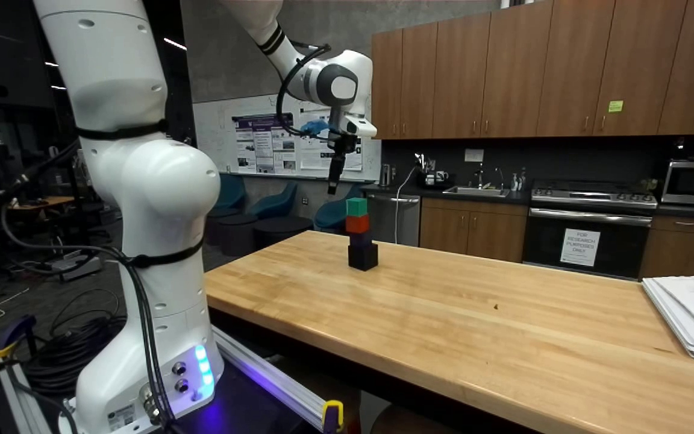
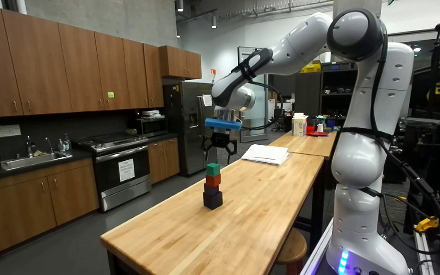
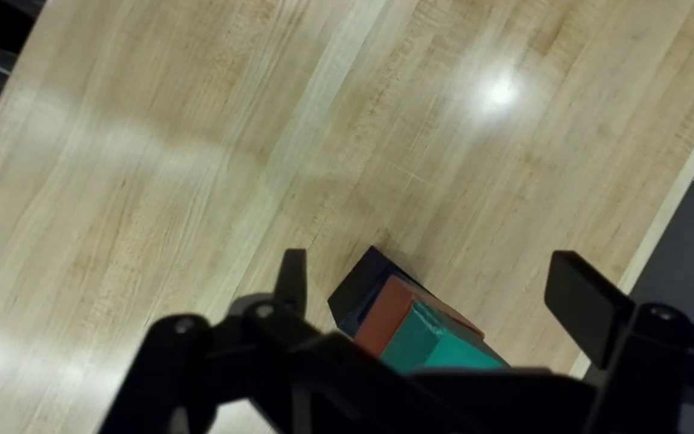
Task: Move both the green cube and orange cube to the table
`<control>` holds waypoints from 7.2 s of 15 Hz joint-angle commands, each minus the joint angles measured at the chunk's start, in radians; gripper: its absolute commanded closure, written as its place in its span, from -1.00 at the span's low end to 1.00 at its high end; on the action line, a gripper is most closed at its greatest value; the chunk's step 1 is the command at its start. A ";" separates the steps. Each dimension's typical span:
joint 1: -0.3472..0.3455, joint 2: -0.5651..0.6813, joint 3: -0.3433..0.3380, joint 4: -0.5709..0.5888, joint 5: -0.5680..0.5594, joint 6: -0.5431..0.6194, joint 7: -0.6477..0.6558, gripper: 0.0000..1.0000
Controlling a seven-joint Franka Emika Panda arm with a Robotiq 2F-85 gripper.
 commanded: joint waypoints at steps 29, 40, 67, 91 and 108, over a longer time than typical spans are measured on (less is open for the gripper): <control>-0.071 0.083 -0.110 0.116 0.134 -0.092 0.086 -1.00; -0.116 0.219 -0.164 0.163 0.255 -0.124 0.048 -1.00; -0.089 0.474 -0.129 0.327 0.342 -0.097 0.007 -1.00; -0.078 0.468 -0.125 0.309 0.338 -0.140 0.014 0.35; -0.022 0.454 -0.089 0.276 0.332 -0.161 0.000 0.35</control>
